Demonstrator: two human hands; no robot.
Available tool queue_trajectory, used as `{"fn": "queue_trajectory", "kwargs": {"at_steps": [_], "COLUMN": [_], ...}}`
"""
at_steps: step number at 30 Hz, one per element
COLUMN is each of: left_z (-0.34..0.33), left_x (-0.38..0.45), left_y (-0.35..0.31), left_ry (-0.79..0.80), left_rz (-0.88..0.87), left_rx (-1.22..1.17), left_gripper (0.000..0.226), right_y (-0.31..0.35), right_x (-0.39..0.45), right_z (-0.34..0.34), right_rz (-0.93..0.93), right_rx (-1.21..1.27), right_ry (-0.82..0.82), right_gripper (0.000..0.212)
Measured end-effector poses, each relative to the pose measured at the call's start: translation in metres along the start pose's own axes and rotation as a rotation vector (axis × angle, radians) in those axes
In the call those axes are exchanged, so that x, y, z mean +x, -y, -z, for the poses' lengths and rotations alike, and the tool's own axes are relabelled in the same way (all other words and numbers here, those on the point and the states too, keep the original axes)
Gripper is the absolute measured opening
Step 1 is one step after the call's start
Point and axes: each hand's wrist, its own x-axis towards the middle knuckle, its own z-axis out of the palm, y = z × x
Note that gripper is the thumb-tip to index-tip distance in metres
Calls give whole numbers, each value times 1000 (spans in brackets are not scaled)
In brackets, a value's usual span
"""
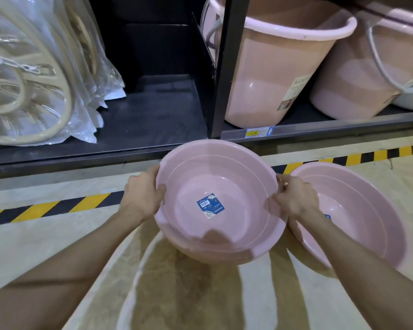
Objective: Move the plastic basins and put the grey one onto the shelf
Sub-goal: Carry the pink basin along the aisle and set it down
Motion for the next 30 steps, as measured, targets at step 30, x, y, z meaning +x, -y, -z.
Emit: {"fn": "queue_trajectory", "kwargs": {"at_steps": [30], "left_z": [180], "left_x": [-36], "left_y": [-478], "left_ry": [324], "left_rz": [-317], "left_rx": [34], "left_gripper": [43], "right_y": [-140], "right_x": [-139], "right_z": [473], "right_rz": [-563], "right_rx": [498], "right_ry": [-316], "right_gripper": [64]}}
